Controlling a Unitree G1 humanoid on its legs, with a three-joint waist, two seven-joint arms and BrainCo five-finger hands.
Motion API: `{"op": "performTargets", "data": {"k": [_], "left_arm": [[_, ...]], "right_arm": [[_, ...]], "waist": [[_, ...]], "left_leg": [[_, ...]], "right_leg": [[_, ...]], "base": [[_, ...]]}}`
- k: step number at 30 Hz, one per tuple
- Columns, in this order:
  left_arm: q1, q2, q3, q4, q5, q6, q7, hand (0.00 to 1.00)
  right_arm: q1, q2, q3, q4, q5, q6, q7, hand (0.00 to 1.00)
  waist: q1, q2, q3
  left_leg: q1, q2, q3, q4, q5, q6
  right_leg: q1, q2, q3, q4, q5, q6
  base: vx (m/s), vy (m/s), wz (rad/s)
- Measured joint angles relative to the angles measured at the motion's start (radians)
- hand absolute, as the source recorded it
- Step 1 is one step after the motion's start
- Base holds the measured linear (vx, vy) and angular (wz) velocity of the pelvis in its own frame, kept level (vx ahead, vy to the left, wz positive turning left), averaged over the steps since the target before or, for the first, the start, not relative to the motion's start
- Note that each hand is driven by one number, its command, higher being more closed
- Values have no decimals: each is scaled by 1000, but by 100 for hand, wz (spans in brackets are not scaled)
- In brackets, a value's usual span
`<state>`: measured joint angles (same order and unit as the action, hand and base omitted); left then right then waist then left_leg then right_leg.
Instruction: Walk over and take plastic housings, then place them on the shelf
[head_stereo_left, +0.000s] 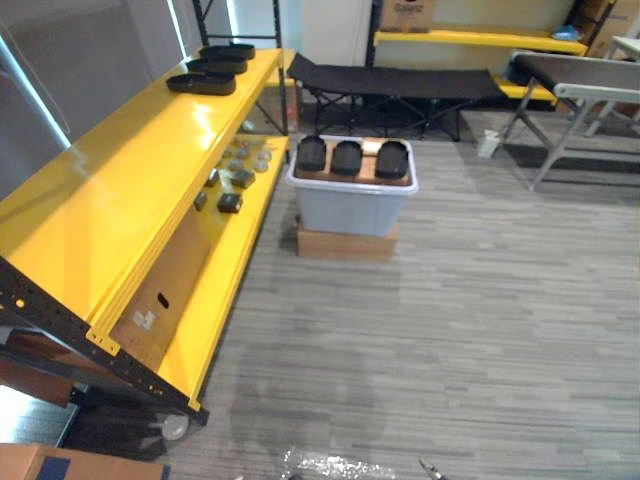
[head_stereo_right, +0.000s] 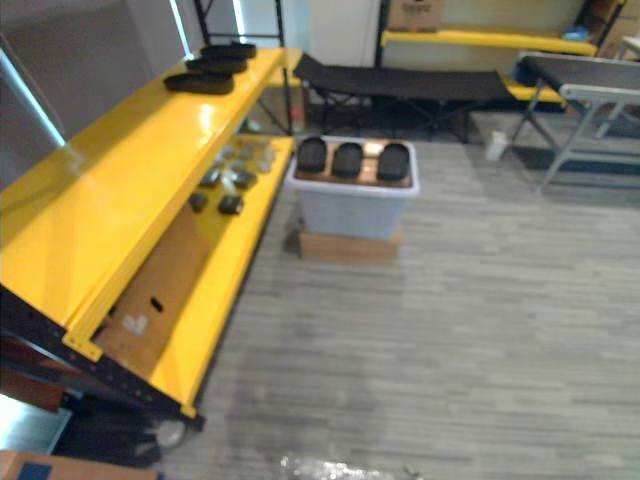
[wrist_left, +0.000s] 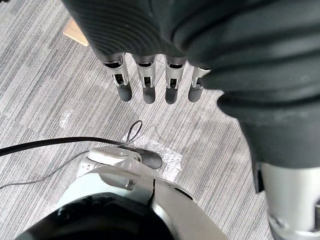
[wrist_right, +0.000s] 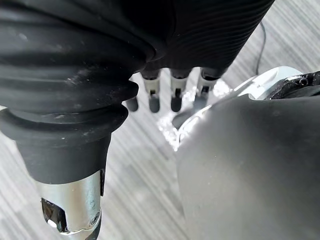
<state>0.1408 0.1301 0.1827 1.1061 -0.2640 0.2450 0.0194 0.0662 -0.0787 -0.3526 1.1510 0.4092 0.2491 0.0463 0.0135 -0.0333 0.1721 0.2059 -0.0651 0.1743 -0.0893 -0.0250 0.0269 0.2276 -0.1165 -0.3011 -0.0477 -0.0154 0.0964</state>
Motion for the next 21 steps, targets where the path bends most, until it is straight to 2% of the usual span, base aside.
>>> {"op": "performTargets", "data": {"k": [5, 7, 10, 15, 21], "left_arm": [[-4, -3, 3, -5, 10, -25, 0, 0], [-23, -3, 3, -9, 8, -27, 0, 0], [-44, 1, 1, -30, 6, -30, 0, 0], [-59, 0, -2, -53, 2, -48, 9, 0], [-60, -3, 0, -66, -1, -48, 9, 0]], "right_arm": [[-6, 1, -1, -3, -34, -21, 7, 0], [-23, -3, 2, -5, -32, -37, 17, 0], [-44, -2, 4, -7, -30, -48, 18, 0], [-46, 12, 12, -32, -29, -54, 19, 0], [-30, 22, 20, -55, -32, -53, 20, 0]], "waist": [[3, -5, 3], [3, 1, 19], [6, -9, 62], [14, -13, 70], [23, -13, 70]], "left_leg": [[-39, 0, 0, 0, 1, 1], [-76, 1, -1, 0, 2, 2], [-103, -1, -1, 1, 9, 10], [-95, -9, -1, 6, 8, 10], [-51, -11, 0, 6, 1, -1]], "right_leg": [[-35, 0, 1, 4, -1, -2], [-75, 0, 2, 12, 2, -5], [-109, -2, 4, 21, 4, -6], [-99, -3, 8, 21, 5, -7], [-62, -6, 9, 35, -1, -17]], "base": [[0, 0, 0], [0, 0, 0], [29, 5, 0], [85, 0, 2], [4, 0, 0]]}}
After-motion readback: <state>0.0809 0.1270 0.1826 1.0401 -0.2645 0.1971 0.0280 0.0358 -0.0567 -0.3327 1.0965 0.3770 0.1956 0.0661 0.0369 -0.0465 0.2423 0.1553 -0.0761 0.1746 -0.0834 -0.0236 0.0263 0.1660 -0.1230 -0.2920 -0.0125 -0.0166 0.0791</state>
